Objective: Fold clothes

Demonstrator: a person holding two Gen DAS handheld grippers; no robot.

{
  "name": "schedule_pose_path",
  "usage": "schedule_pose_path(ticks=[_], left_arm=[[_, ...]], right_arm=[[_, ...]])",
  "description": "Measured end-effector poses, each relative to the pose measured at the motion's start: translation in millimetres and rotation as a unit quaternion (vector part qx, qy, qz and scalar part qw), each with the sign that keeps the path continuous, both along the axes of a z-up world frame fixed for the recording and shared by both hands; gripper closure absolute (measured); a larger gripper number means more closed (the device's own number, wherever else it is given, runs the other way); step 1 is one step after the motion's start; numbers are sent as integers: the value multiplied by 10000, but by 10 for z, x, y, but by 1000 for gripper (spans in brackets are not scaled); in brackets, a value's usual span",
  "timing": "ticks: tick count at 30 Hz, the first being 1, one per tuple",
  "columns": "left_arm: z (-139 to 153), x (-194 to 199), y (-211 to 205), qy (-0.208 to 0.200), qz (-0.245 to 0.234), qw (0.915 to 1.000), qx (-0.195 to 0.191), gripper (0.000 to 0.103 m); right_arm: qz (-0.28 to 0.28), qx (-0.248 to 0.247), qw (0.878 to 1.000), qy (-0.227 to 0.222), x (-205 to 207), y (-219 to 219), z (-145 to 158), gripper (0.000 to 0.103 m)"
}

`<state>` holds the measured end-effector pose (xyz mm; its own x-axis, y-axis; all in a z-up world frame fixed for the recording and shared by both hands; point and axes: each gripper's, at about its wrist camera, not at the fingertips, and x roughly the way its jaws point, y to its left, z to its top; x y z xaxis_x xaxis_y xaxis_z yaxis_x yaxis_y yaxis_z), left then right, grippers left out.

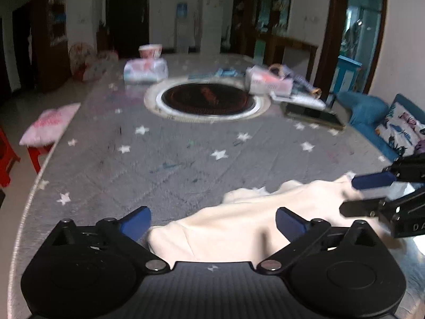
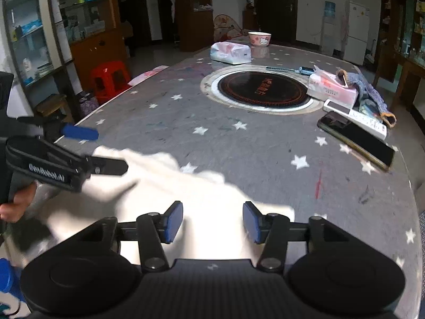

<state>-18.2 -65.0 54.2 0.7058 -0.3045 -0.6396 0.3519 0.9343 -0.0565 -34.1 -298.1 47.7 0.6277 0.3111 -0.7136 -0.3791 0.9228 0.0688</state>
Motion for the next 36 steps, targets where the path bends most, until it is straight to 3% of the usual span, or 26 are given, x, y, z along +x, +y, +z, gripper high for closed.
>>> schedule_pose_path(ticks=[9, 12, 15, 17, 19, 21, 23, 27, 36], left_arm=[[42, -517, 174, -69, 64, 9998, -181, 0], [33, -632, 225, -17, 60, 9997, -231, 0], [16, -733, 232, -72, 180, 9998, 3, 0], [3, -789, 239, -129, 247, 9994, 204, 0], [-11, -751, 262, 161, 131, 9996, 168, 0], [-28, -700, 352, 473, 104, 9985, -268, 0], [-48, -681, 393, 494, 357, 9976, -337, 0], [-86, -642, 418, 305, 731, 9969, 7, 0], [-221, -494, 616, 617, 1037, 9927, -49, 0]], right_arm=[[499, -59, 9987, -62, -577, 59, -74, 48], [440, -59, 9990, 108, -609, 42, -209, 46], [433, -82, 9989, 136, -650, 40, -267, 44], [495, -120, 9987, 88, -661, 64, -201, 40], [561, -86, 9984, -54, -654, 83, -105, 28], [577, -124, 9981, -202, -604, 121, -33, 24], [587, -149, 9978, -283, -532, 165, 21, 23], [585, -148, 9979, -213, -231, 301, 53, 19], [178, 49, 9998, 104, 451, 646, -103, 19]])
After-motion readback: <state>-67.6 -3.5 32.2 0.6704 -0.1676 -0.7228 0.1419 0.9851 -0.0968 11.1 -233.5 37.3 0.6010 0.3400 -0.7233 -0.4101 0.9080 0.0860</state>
